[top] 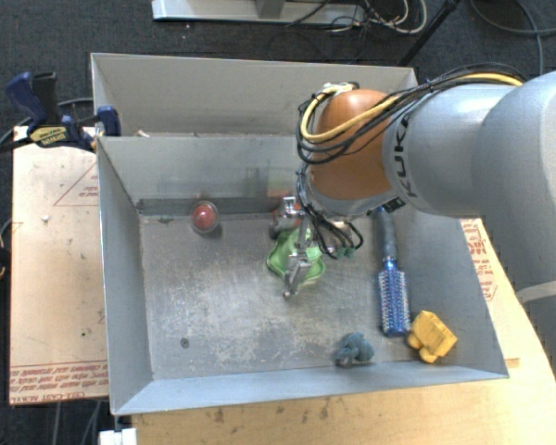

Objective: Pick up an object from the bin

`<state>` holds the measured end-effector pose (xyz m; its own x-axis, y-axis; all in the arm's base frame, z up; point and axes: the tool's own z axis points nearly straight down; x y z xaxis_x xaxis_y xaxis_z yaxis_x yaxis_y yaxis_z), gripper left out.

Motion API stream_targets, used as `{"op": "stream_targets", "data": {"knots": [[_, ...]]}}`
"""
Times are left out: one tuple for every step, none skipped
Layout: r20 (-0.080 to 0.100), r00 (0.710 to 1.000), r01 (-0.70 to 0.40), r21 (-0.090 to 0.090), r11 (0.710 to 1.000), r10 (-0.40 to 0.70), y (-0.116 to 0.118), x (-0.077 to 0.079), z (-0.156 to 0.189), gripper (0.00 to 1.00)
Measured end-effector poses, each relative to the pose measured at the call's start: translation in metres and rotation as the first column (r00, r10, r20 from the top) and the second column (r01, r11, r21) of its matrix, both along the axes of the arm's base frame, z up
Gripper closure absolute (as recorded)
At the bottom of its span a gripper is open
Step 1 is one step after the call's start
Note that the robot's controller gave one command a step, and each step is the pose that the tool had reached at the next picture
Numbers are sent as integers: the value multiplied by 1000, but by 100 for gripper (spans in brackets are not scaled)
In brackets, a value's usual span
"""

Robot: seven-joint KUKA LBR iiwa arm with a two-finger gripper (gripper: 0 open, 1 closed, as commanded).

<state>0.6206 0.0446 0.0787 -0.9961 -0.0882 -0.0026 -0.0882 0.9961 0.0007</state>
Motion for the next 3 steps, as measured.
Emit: {"op": "stream_targets", "data": {"knots": [[12, 984, -176, 2, 984, 176, -42, 9, -3, 0], [11, 879, -476, -4, 879, 476, -76, 23, -4, 0], [1, 718, -696, 3, 718, 696, -128, 34, 11, 0]]}}
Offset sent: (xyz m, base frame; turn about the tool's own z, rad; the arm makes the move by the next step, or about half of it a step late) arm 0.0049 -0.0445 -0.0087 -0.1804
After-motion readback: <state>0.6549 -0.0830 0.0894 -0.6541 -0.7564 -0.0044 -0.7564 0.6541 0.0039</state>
